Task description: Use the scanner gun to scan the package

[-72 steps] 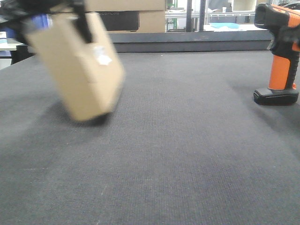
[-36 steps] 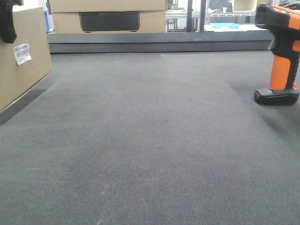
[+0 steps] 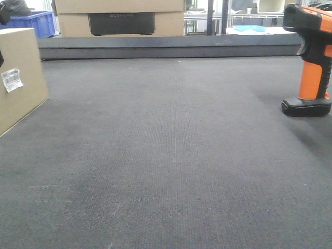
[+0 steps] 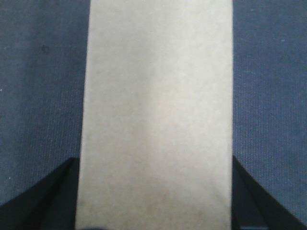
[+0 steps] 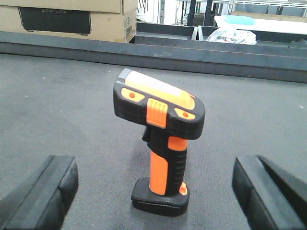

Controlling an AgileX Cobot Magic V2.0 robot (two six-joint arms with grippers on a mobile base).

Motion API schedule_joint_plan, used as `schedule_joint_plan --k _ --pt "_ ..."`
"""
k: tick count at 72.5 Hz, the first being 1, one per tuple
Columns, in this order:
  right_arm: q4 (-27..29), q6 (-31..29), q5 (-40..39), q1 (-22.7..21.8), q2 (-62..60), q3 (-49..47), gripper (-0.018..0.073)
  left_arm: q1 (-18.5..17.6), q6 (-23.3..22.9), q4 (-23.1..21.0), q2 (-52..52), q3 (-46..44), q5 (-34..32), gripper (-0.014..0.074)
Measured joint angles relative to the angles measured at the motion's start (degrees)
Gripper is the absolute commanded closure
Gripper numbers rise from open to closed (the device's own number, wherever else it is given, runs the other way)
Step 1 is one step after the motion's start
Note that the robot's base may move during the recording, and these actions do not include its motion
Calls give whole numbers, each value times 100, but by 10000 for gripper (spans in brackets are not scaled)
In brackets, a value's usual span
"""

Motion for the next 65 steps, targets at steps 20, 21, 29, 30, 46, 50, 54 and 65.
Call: schedule_joint_plan --k 20,21,29,30,46,50,54,65 --pt "-10 0 11 0 0 0 -2 0 76 -26 -10 24 -75 592" --pt "-10 0 11 0 0 0 -2 0 76 -37 -10 23 -74 552" --pt "-10 0 11 0 0 0 -2 0 76 -37 -10 23 -97 255" --pt "-10 0 11 0 0 0 -2 0 76 -37 -10 23 -97 221" --pt "-10 0 11 0 0 0 -2 0 76 -77 -10 23 -158 25" --pt "-10 0 11 0 0 0 -2 0 76 -77 -10 23 -158 62" --pt "-10 0 11 0 0 0 -2 0 76 -77 -10 23 -158 95" --pt "-10 0 32 0 0 0 -2 0 76 -66 -151 50 -158 133"
